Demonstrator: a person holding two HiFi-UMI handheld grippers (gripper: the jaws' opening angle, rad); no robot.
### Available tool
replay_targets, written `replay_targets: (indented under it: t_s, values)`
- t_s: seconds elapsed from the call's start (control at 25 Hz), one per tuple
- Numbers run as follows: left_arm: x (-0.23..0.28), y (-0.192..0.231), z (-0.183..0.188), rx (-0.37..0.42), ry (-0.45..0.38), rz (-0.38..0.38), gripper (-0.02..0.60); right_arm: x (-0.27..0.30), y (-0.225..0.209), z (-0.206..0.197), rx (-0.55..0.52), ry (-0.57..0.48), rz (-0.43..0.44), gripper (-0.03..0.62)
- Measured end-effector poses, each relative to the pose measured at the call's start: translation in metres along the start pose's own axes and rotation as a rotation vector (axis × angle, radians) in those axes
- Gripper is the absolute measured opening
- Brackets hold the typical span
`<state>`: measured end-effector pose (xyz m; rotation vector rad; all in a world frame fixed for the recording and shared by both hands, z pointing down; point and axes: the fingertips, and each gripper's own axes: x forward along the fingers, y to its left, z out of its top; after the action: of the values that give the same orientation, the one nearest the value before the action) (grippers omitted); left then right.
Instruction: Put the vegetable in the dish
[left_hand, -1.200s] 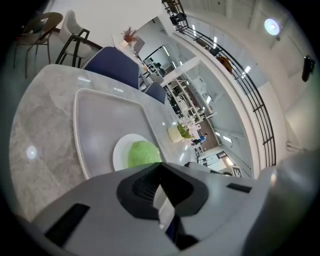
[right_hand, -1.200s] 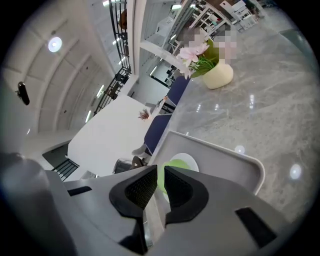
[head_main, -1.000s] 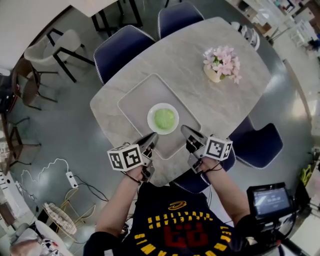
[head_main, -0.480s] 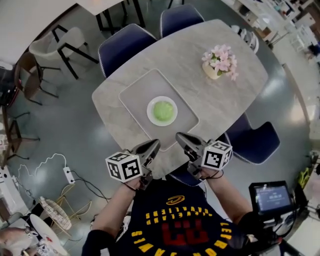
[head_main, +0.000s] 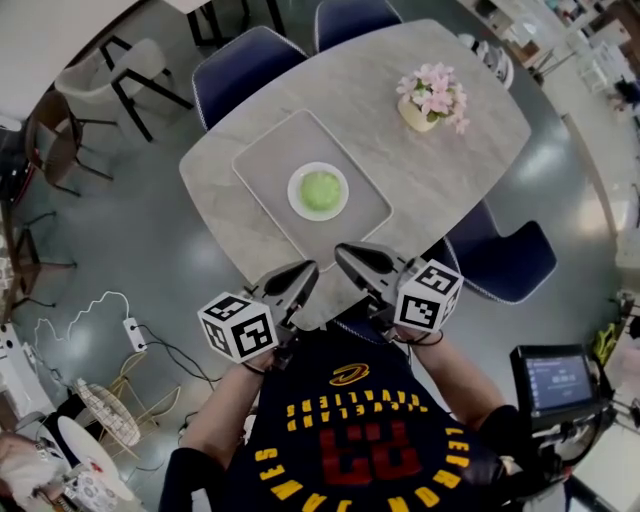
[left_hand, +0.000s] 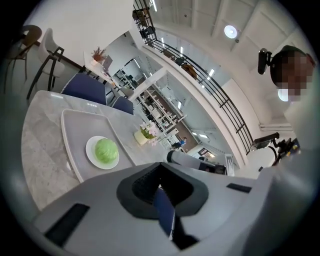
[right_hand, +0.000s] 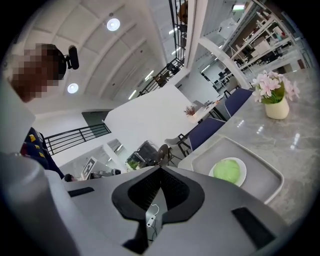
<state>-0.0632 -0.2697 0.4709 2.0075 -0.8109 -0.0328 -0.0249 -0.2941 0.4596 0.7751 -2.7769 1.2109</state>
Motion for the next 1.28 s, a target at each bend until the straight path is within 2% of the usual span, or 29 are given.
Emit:
replay_targets:
  t_s: [0.12,0.36,0.6,0.76,1.28]
  values:
    - [-0.008,-0.004,0.001,0.02,-0.018,0.006,0.0,-0.003,0.006,0.001,-0.022,-0.01,0.006,0.005]
    - [-0.016,-0.015,0.002,-0.027,-0.036,-0.002,0.0,-0.004,0.024,0.001,-0.031,-0.018,0.022,0.005]
    - [-0.015,-0.036,0.003,0.089,-0.056,-0.062,0.0,-0.004,0.034,-0.003,-0.077,-0.011,0.016,0.005]
    - [-0.015,-0.043,0.006,0.144,-0.047,-0.063,0.0,-0.005,0.037,-0.005,-0.084,-0.011,0.018,0.005]
    - [-0.014,-0.04,0.015,0.162,-0.047,-0.057,0.0,0.0,0.042,0.004,-0.142,-0.033,-0.001,0.005]
